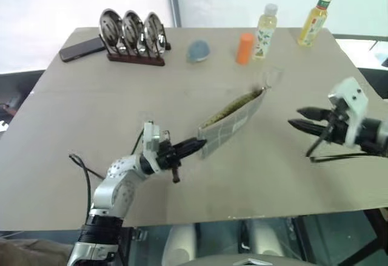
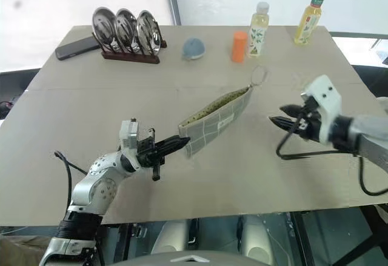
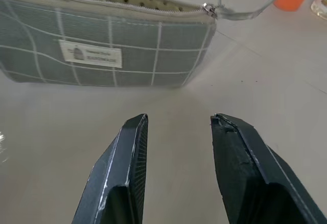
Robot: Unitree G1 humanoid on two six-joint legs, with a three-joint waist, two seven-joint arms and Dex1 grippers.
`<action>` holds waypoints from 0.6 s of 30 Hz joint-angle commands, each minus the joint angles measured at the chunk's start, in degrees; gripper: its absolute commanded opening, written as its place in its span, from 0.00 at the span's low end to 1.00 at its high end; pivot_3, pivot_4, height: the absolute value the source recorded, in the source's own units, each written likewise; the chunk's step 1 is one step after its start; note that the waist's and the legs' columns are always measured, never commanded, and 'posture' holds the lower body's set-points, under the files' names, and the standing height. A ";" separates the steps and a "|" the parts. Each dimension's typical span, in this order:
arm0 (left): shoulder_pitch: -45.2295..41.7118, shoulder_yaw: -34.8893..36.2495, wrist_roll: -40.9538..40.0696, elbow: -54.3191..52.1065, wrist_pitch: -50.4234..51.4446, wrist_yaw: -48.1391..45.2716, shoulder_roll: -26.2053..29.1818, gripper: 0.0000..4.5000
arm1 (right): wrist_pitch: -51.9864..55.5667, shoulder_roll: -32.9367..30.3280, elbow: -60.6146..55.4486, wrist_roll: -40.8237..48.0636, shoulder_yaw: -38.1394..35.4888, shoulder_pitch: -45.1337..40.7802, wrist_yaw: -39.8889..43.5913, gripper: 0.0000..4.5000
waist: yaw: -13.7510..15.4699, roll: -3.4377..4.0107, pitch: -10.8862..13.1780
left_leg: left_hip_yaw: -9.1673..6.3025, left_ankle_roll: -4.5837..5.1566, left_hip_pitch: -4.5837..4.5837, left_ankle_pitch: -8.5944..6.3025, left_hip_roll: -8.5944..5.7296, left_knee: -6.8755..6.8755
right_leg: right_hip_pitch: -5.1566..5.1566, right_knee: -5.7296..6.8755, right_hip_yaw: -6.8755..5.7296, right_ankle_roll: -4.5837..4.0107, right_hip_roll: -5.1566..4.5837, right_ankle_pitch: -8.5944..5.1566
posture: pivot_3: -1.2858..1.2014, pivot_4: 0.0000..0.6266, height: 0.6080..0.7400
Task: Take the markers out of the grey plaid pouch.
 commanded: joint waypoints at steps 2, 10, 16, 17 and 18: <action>-0.87 0.78 -3.90 -1.75 5.38 -4.11 1.52 0.00 | 3.09 -1.62 -5.40 7.91 -6.10 -1.35 -2.05 0.01 | -0.10 -0.05 -0.02 | -0.04 0.00 0.07 0.00 0.02 0.00 | 0.03 0.00 -0.01 0.00 0.03 0.00 | 0.52 0.24 1.00; -0.96 2.65 -3.40 -0.21 7.25 -4.92 2.35 0.00 | 2.40 1.15 -6.71 12.17 1.80 -8.58 -8.54 0.01 | -0.03 -0.05 0.00 | -0.06 0.00 -0.01 0.00 -0.01 -0.01 | 0.02 -0.03 0.00 -0.02 0.01 0.00 | 0.52 0.24 1.00; 0.32 2.75 0.66 1.47 3.50 -6.83 2.39 0.00 | -1.88 6.79 -2.50 0.63 20.02 -19.36 -7.11 0.01 | -0.18 -0.03 0.01 | -0.04 0.00 -0.04 0.00 0.00 -0.02 | -0.07 -0.02 0.00 -0.19 0.02 0.10 | 0.52 0.24 1.00; 0.60 2.88 0.78 1.14 3.45 -6.68 2.24 0.00 | -2.91 7.71 -1.39 -1.57 22.55 -20.59 -6.24 0.01 | -0.18 -0.04 0.01 | -0.02 0.00 -0.05 0.00 0.00 -0.02 | -0.08 -0.01 0.01 -0.20 0.01 0.11 | 0.52 0.24 1.00; 0.93 2.97 0.88 0.74 3.40 -6.48 2.10 0.00 | -4.04 8.75 0.13 -4.01 25.22 -21.81 -5.40 0.01 | -0.07 -0.03 0.01 | -0.02 0.00 -0.06 0.00 0.00 -0.02 | -0.11 -0.01 0.01 -0.21 0.01 0.12 | 0.52 0.24 1.00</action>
